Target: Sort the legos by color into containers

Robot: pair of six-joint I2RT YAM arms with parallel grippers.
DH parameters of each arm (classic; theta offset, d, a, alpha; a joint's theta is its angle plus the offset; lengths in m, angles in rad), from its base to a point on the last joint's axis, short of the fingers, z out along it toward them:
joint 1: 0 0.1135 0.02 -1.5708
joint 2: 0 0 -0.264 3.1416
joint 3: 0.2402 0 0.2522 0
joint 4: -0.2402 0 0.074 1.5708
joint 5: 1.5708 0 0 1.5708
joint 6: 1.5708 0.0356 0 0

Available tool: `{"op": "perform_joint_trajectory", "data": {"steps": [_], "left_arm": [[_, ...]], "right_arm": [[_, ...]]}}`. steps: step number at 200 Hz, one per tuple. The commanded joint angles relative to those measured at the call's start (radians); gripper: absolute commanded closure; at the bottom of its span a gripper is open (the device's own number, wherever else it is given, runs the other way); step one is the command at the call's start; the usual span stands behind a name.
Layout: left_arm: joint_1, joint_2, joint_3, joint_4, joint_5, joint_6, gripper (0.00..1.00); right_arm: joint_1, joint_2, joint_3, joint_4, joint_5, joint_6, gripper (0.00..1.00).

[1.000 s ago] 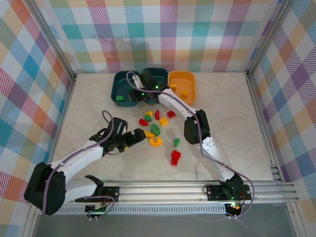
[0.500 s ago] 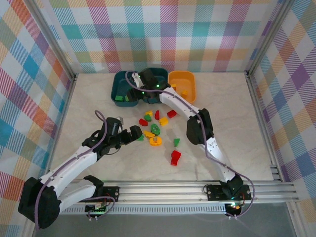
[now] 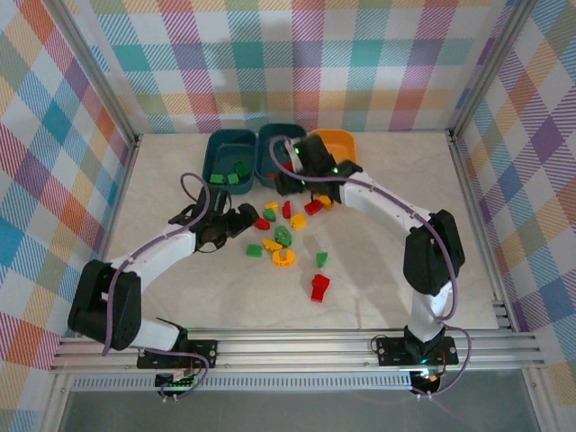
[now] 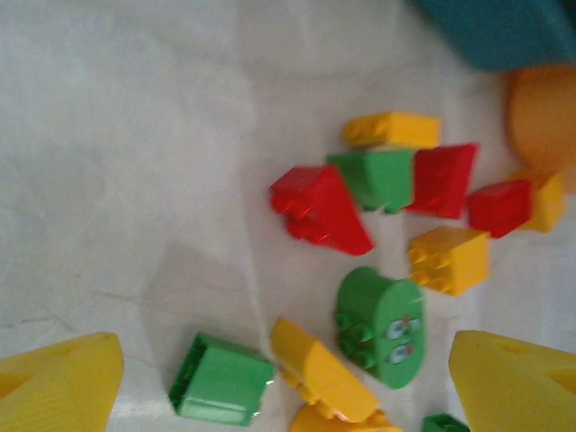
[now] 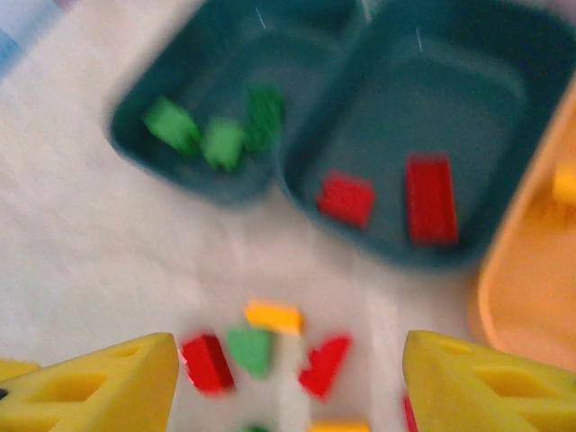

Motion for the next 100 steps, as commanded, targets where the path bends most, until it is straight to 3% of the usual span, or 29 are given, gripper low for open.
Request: {"op": "perform_joint_trajectory", "data": {"steps": [1, 17, 60, 85, 100], "left_arm": [[-0.04, -0.011, -0.002, 0.021, 0.023, 0.013, 0.07], [-0.071, -0.008, -0.004, -0.001, -0.017, 0.039, 0.06], [-0.074, 0.1, 0.082, -0.016, -0.064, 0.004, 0.08], [-0.074, 0.236, 0.185, -0.047, -0.063, -0.051, 0.26], [-0.073, 0.289, 0.235, -0.07, -0.101, -0.066, 0.29]], "right_arm": [[-0.001, -0.102, -0.197, -0.026, -0.02, 0.1, 0.33], [0.003, -0.162, -0.335, 0.004, -0.044, 0.153, 0.32], [0.005, -0.345, -0.569, 0.056, 0.041, 0.236, 0.3], [0.006, -0.441, -0.625, 0.05, 0.094, 0.229, 0.29], [0.004, -0.483, -0.647, 0.043, 0.113, 0.221, 0.29]]}}
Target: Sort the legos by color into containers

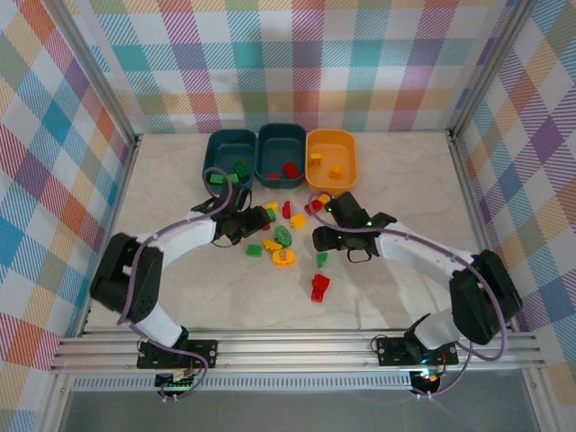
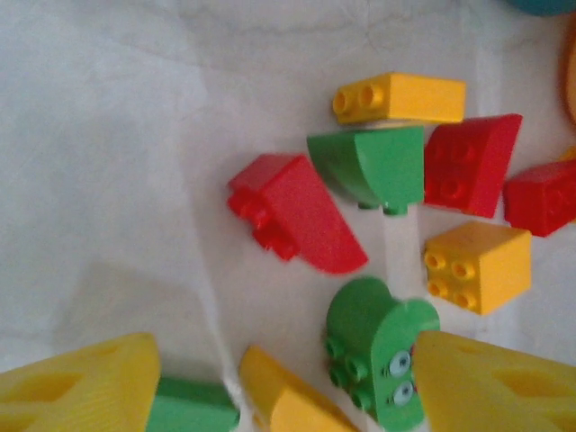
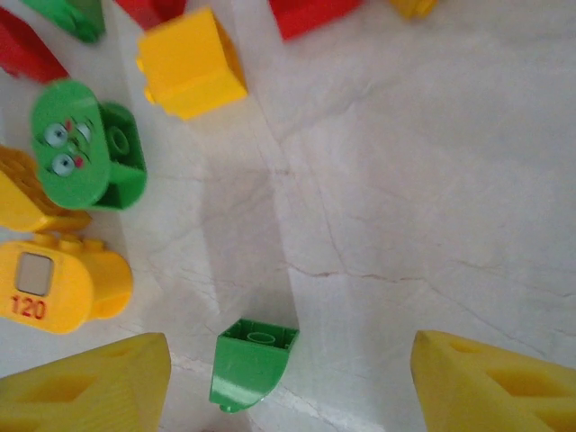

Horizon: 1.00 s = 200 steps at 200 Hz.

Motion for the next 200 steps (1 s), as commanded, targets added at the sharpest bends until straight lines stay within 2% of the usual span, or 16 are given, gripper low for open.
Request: {"op": "perform_joint_trajectory", "data": {"steps": [1, 47, 81, 126, 169, 200], "left_arm": [[0.0, 0.073, 0.079, -0.045, -0.055, -0.04, 0.29], [0.0, 0.147, 0.129, -0.066, -0.12, -0.049, 0.33], [0.001, 0.209, 0.122, 0.052, -0.102, -0.051, 0.37], [-0.007, 0.19, 0.085, 0.038, -0.129, -0.069, 0.54], [-0.007, 0.193, 0.079, 0.018, -0.129, -0.032, 0.83], [-0.017, 0.127, 0.146, 0.01, -0.129, 0.019, 0.85]], "right_arm": [[0.003, -0.061, -0.037, 0.025, 0.059, 0.017, 0.29], [0.001, -0.125, -0.123, 0.066, 0.045, 0.01, 0.28], [0.0, -0.107, -0.131, 0.095, 0.029, 0.005, 0.28], [0.0, -0.11, -0.152, 0.109, 0.006, 0.008, 0.29], [0.0, -0.138, -0.164, 0.117, -0.004, 0.015, 0.3], [0.001, -0.167, -0.173, 0.117, 0.031, 0.037, 0.3]]}}
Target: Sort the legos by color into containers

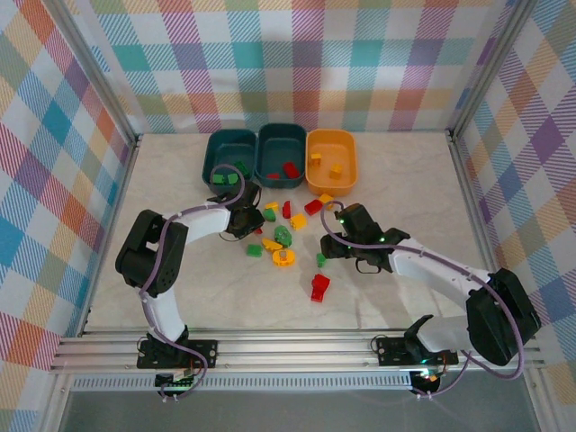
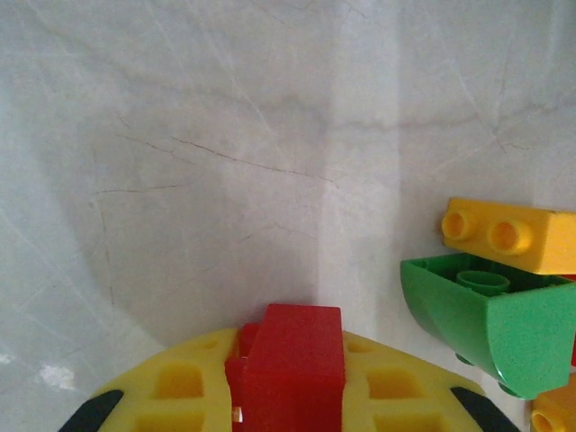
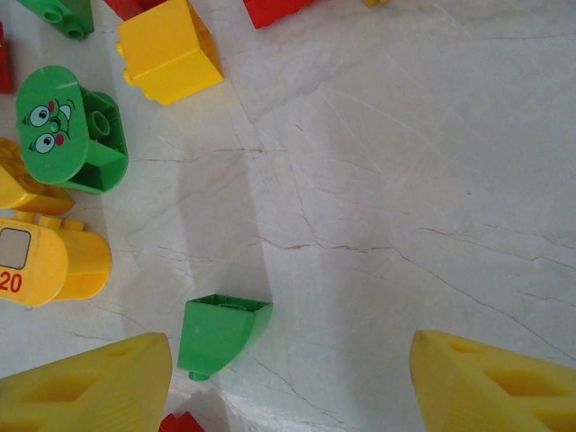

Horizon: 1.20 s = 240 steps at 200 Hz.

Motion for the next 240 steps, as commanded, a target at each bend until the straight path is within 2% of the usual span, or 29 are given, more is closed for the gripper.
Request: {"op": "perform_joint_trajectory", "data": {"steps": [1, 22, 62, 83, 103, 133, 154, 172, 188, 194, 220, 240], "left_arm": [[-0.015, -0.063, 0.06, 0.0, 0.002, 0.059, 0.85], [-0.02, -0.038, 0.243, -0.106, 0.011, 0.127, 0.85], [-0.019, 0.201, 0.646, -0.198, 0.045, 0.26, 0.86], [-0.016, 0.363, 0.861, -0.277, 0.091, 0.269, 0.83], [-0.014, 0.492, 1.053, -0.353, 0.081, 0.285, 0.83], [-0.001, 0.61, 1.221, -0.389, 0.091, 0.29, 0.81], [0.01, 0.656, 1.286, -0.399, 0.101, 0.29, 0.76], [0.018, 0.676, 1.317, -0.401, 0.108, 0.284, 0.65], [0.022, 0.671, 1.332, -0.402, 0.114, 0.287, 0.39], [0.024, 0.663, 1.331, -0.402, 0.119, 0.292, 0.34], [0.021, 0.576, 1.294, -0.402, 0.162, 0.317, 0.28], [0.013, 0.395, 1.075, -0.3, 0.187, 0.326, 0.27]], "right_arm": [[0.001, -0.045, -0.013, 0.024, 0.024, 0.031, 0.3], [0.0, -0.084, -0.035, 0.021, 0.109, 0.07, 0.29], [0.0, -0.169, -0.075, 0.025, 0.208, 0.105, 0.27], [-0.002, -0.206, -0.09, 0.018, 0.243, 0.113, 0.26], [-0.007, -0.243, -0.109, 0.018, 0.277, 0.119, 0.25], [-0.016, -0.291, -0.146, 0.035, 0.287, 0.113, 0.22], [-0.022, -0.297, -0.151, 0.038, 0.296, 0.106, 0.22], [-0.023, -0.292, -0.151, 0.044, 0.292, 0.101, 0.21], [-0.023, -0.285, -0.157, 0.06, 0.278, 0.097, 0.2], [-0.023, -0.281, -0.159, 0.07, 0.269, 0.094, 0.2], [-0.023, -0.251, -0.162, 0.111, 0.216, 0.093, 0.2], [-0.021, -0.202, -0.146, 0.125, 0.17, 0.116, 0.22]]}}
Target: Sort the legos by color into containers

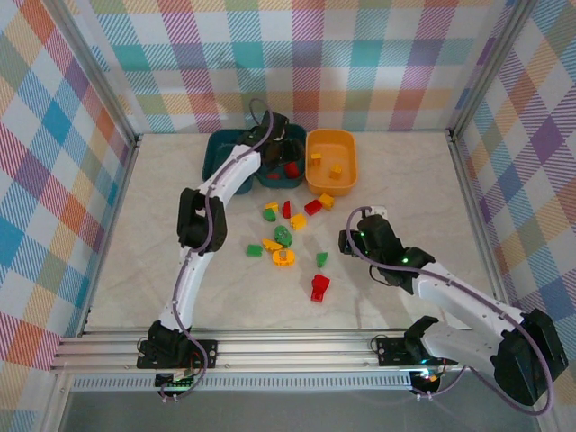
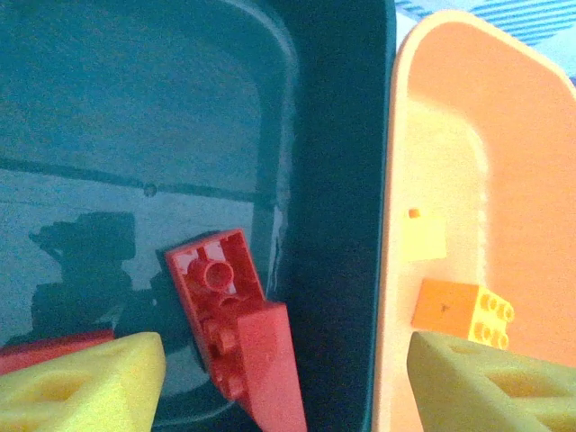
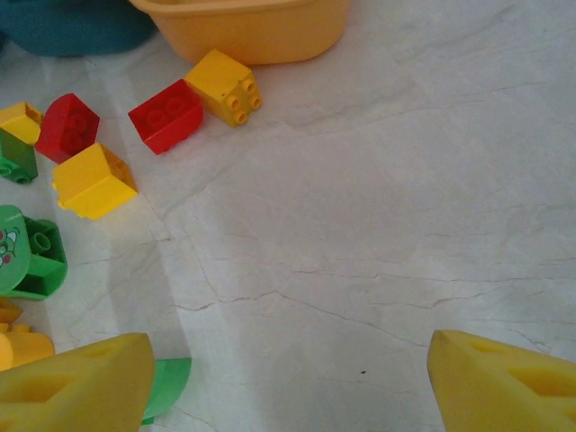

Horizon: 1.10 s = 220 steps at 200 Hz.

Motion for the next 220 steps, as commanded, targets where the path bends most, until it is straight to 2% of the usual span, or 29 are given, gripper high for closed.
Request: {"op": "perform_joint_trajectory", "data": {"steps": [1, 23, 48, 66, 82, 118, 143, 181, 203, 220], "left_arm": [[-0.004, -0.252, -0.188, 0.079, 0.051, 0.03, 0.27], [-0.014, -0.546, -0.603, 0.295, 0.053, -0.008, 0.24], [-0.018, -0.848, -1.109, 0.562, 0.031, -0.117, 0.12], [-0.019, -1.001, -1.408, 0.698, 0.018, -0.187, 0.07], [-0.02, -1.088, -1.581, 0.716, 0.015, -0.213, 0.05], [-0.022, -1.281, -1.823, 0.687, 0.021, -0.241, 0.05], [-0.022, -1.467, -1.921, 0.608, -0.046, -0.238, 0.01], [-0.022, -1.691, -1.955, 0.483, -0.111, -0.199, 0.0], [-0.022, -1.752, -1.951, 0.44, -0.13, -0.184, 0.0], [-0.021, -1.77, -1.956, 0.438, -0.133, -0.179, 0.0]], "right_arm": [[-0.003, 0.051, 0.006, 0.053, -0.065, 0.016, 0.22], [0.002, 0.134, 0.066, 0.024, -0.077, 0.013, 0.23], [0.001, 0.259, 0.176, -0.024, -0.02, -0.052, 0.21], [-0.019, 0.388, 0.26, -0.047, 0.033, -0.108, 0.21], [-0.058, 0.498, 0.326, -0.046, 0.014, -0.146, 0.22], [-0.11, 0.658, 0.475, -0.043, -0.071, -0.23, 0.28], [-0.144, 0.778, 0.622, -0.108, -0.1, -0.276, 0.31], [-0.172, 0.878, 0.745, -0.154, -0.146, -0.359, 0.34], [-0.174, 0.894, 0.762, -0.148, -0.219, -0.415, 0.35], [-0.173, 0.921, 0.783, -0.15, -0.229, -0.449, 0.35]]}}
